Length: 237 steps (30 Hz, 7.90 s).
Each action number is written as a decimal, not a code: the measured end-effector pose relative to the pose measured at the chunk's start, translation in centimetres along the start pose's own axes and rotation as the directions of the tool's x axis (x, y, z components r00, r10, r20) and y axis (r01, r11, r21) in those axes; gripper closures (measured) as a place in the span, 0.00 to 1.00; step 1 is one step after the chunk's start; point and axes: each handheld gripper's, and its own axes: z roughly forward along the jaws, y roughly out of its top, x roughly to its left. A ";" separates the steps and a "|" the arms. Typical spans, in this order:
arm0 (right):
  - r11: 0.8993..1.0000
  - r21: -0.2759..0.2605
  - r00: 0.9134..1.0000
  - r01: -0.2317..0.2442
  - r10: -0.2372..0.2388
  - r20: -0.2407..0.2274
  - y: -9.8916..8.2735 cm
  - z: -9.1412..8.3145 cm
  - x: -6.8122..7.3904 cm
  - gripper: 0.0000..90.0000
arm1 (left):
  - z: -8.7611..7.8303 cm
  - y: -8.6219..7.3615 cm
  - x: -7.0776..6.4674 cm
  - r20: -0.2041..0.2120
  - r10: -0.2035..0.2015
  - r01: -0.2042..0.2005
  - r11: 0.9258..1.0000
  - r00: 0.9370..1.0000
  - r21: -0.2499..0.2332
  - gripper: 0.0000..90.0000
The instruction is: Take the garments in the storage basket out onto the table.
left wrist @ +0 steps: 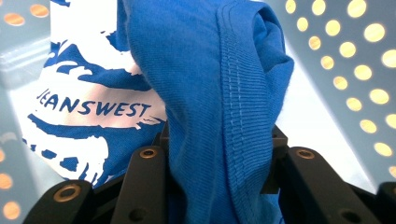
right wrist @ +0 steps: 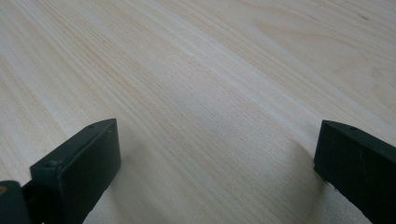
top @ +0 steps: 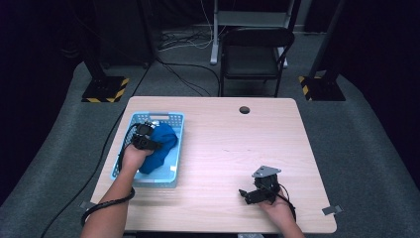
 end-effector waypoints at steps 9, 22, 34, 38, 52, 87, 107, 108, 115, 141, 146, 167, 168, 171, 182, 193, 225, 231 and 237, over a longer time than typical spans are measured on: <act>1.000 0.000 1.000 0.000 0.000 0.000 0.0 0.0 0.0 0.00 | -1.4 0.1 -0.1 -0.016 0.017 -0.017 0.999 1.000 -0.039 0.72; 1.000 0.000 1.000 0.001 -0.001 0.000 0.0 0.0 0.0 0.00 | -3.4 0.1 -0.3 -0.023 0.051 -0.052 0.996 0.998 -0.072 0.73; 1.000 0.000 1.000 0.001 -0.001 0.001 0.0 0.0 0.0 0.00 | -5.2 0.0 -0.7 -0.019 0.071 -0.073 0.990 0.997 -0.120 0.73; 1.000 0.000 1.000 0.002 -0.002 0.001 0.0 0.0 0.0 0.00 | -5.8 0.0 -1.0 -0.017 0.089 -0.091 0.986 0.996 -0.137 0.73; 1.000 0.000 1.000 0.002 -0.002 0.001 0.0 0.0 0.0 0.00 | -7.7 -0.2 -1.6 -0.017 0.121 -0.122 0.975 0.993 -0.186 0.73; 1.000 0.000 1.000 0.003 -0.003 0.001 0.0 0.0 0.0 0.00 | -10.5 1.9 -6.3 -0.024 0.269 -0.265 0.926 0.963 -0.270 0.73; 1.000 -0.001 1.000 0.005 -0.005 0.001 0.0 0.0 0.0 0.00 | -11.0 2.9 -10.7 0.007 0.381 -0.360 0.880 0.925 -0.311 0.73; 1.000 -0.001 1.000 0.005 -0.005 0.001 0.0 0.0 0.0 0.00 | -10.9 3.0 -11.0 0.007 0.388 -0.366 0.876 0.922 -0.313 0.73; 1.000 0.000 1.000 0.002 -0.002 0.001 0.0 0.0 0.0 0.00 | -10.6 3.3 -12.3 0.022 0.416 -0.387 0.865 0.909 -0.320 0.72; 1.000 -0.001 1.000 0.006 -0.006 0.001 0.0 0.0 0.0 0.00 | -9.8 4.3 -16.1 0.061 0.478 -0.431 0.834 0.876 -0.346 0.72; 1.000 0.001 1.000 0.004 -0.004 0.001 0.0 0.0 0.0 0.00 | -9.5 4.5 -16.7 0.069 0.482 -0.431 0.830 0.873 -0.353 0.72; 1.000 0.001 1.000 0.004 -0.004 0.001 0.0 0.0 0.0 0.00 | -7.0 4.7 -19.3 0.098 0.508 -0.451 0.826 0.856 -0.338 0.72; 1.000 0.000 1.000 0.006 -0.006 0.001 0.0 0.0 0.0 0.00 | -6.8 4.7 -19.4 0.100 0.508 -0.452 0.826 0.855 -0.336 0.73; 1.000 0.000 1.000 0.004 -0.004 0.001 0.0 0.0 0.0 0.00 | -6.3 4.7 -19.8 0.105 0.514 -0.459 0.827 0.851 -0.325 0.73; 1.000 0.001 1.000 0.003 -0.003 0.001 0.0 0.0 0.0 0.00 | -4.6 4.4 -20.4 0.122 0.514 -0.462 0.834 0.849 -0.301 0.73; 1.000 0.001 1.000 0.001 -0.001 0.000 0.0 0.0 0.0 0.00 | -3.1 4.2 -21.2 0.133 0.518 -0.470 0.838 0.845 -0.277 0.72; 1.000 0.001 1.000 0.001 -0.001 -0.001 0.0 0.0 0.0 0.00 | 2.1 2.9 -22.0 0.172 0.498 -0.479 0.866 0.850 -0.141 0.70; 1.000 0.001 1.000 0.001 -0.001 -0.001 0.0 0.0 0.0 0.00 | 2.7 2.6 -22.1 0.188 0.494 -0.479 0.869 0.849 -0.124 0.65; 1.000 0.001 1.000 0.002 -0.002 0.000 0.0 0.0 0.0 0.00 | 2.9 2.5 -21.9 0.195 0.485 -0.472 0.875 0.853 -0.109 0.58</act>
